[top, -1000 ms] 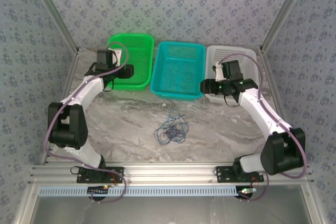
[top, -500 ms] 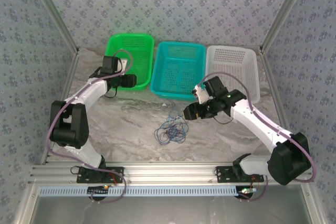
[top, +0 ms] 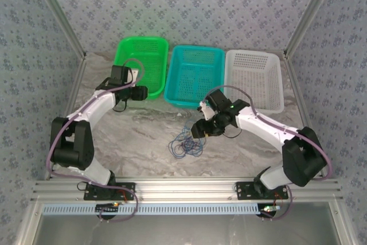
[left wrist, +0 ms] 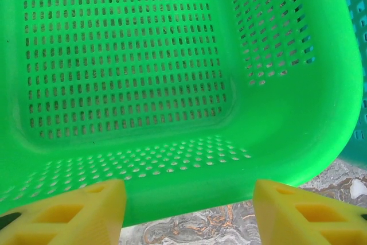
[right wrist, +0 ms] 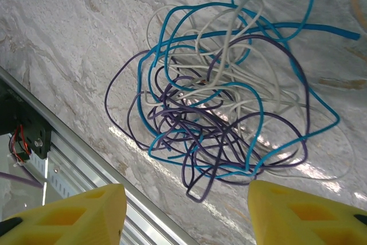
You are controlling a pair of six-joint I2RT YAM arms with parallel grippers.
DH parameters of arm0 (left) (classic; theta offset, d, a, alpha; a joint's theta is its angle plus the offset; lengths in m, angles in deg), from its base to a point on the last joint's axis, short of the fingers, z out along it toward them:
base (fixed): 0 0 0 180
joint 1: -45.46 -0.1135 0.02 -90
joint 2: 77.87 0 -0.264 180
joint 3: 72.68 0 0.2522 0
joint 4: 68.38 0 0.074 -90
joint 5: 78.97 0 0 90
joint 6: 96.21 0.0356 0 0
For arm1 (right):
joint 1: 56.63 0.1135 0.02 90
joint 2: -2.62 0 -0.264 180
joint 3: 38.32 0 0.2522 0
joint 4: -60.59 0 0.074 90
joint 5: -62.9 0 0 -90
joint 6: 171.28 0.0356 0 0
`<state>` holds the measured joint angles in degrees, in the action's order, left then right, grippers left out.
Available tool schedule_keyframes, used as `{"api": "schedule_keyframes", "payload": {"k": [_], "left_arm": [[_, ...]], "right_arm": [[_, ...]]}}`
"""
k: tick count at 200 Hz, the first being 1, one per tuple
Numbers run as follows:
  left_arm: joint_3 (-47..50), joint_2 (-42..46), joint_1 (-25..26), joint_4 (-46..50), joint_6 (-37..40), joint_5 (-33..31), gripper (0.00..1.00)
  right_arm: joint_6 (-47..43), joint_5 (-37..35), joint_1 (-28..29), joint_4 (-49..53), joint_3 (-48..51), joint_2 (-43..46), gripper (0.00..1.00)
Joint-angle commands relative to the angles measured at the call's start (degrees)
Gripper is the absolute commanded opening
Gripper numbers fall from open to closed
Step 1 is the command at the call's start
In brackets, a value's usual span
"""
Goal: Untangle the cables
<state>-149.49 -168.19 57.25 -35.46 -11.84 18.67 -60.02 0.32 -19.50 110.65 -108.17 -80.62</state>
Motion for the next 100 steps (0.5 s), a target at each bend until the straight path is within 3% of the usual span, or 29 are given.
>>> {"api": "schedule_keyframes", "payload": {"k": [1,51,87,100], "left_arm": [[0.6,1.93,0.42,0.84,-0.23,-1.02,0.61],[-2.48,-0.39,0.42,1.01,0.07,-3.65,0.66],[-4.36,-2.91,0.49,0.7,-0.44,-3.13,0.67],[-4.62,-3.81,0.59,1.2,-0.38,-2.69,0.62]], "right_arm": [[1.5,-0.91,1.32,-0.87,-1.99,-1.54,0.6],[0.5,-2.1,2.25,2.16,-2.79,-3.05,0.51],[0.1,-3.91,2.58,3.63,-3.1,-3.0,0.31],[0.01,-4.44,2.76,4.07,-3.46,-2.84,0.22]]}}
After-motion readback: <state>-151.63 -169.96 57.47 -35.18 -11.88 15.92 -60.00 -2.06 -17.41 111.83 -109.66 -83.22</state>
